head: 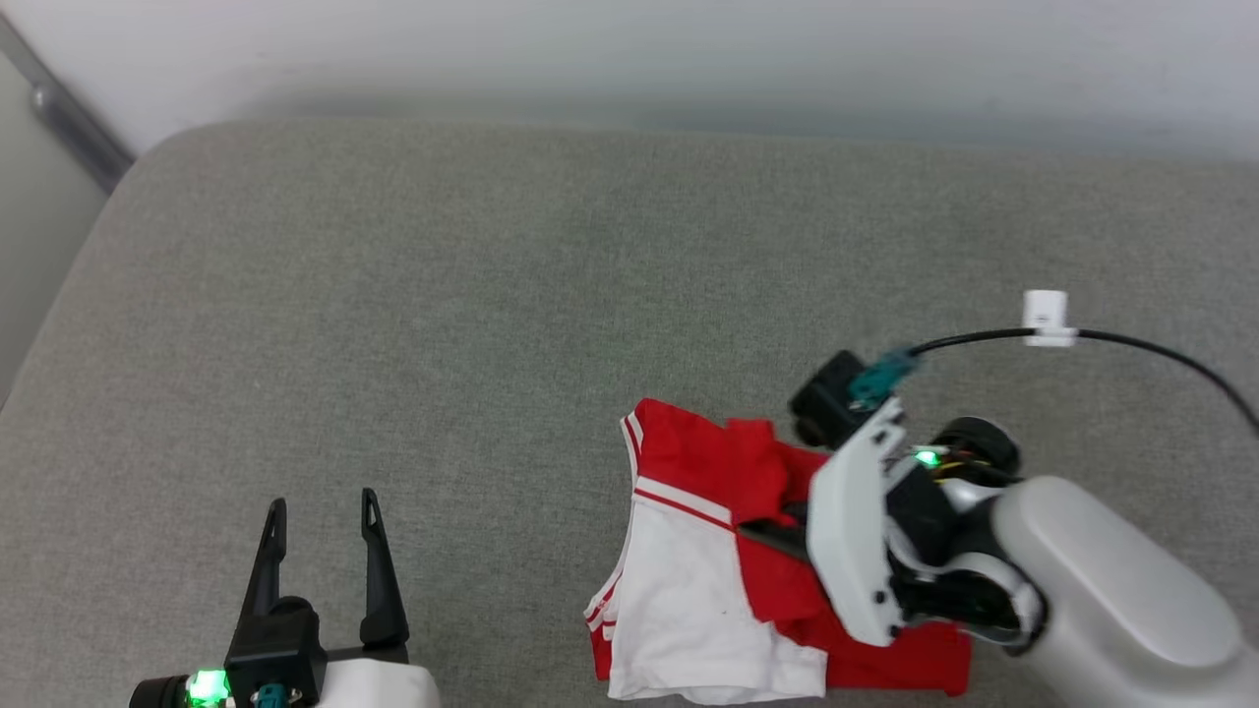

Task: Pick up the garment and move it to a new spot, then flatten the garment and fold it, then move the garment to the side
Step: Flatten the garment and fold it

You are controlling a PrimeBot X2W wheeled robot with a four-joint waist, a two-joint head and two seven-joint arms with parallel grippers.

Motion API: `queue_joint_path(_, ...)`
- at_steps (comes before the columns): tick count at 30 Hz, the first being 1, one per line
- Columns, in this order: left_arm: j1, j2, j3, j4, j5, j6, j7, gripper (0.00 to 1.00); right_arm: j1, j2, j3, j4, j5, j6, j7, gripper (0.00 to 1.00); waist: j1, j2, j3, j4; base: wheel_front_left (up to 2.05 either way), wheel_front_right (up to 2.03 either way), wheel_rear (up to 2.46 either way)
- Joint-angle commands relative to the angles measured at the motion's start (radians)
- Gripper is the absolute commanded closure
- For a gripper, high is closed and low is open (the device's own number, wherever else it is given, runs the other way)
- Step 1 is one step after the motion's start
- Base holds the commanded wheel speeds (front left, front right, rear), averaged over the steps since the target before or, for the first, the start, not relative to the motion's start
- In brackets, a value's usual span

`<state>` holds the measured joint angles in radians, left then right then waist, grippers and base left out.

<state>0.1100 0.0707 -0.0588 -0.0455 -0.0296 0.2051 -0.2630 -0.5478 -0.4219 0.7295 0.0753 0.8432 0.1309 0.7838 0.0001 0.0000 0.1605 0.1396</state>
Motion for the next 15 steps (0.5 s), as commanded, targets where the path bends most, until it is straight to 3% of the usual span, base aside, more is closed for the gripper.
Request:
queue_joint_path(1, -0.012, -0.003, 0.003, 0.003, 0.000, -0.002, -0.002, 0.00, -0.026, 0.018, 0.018, 0.024, -0.006, 0.000, -0.002, 1.00, -0.0001, 0.0000, 0.018, 0.006, 0.00, 0.00, 0.00)
queue_joint_path(6, -0.039, -0.008, 0.007, 0.013, -0.004, -0.009, -0.002, 0.00, -0.127, 0.088, 0.150, 0.177, -0.068, 0.000, -0.021, 1.00, -0.0001, 0.0000, 0.046, 0.015, 0.00, 0.00, 0.00)
queue_joint_path(15, -0.055, -0.016, 0.007, 0.024, -0.005, -0.018, -0.002, 0.00, -0.194, 0.137, 0.335, 0.396, -0.110, -0.001, -0.122, 1.00, -0.0001, 0.0000, 0.062, 0.022, 0.00, 0.00, 0.00)
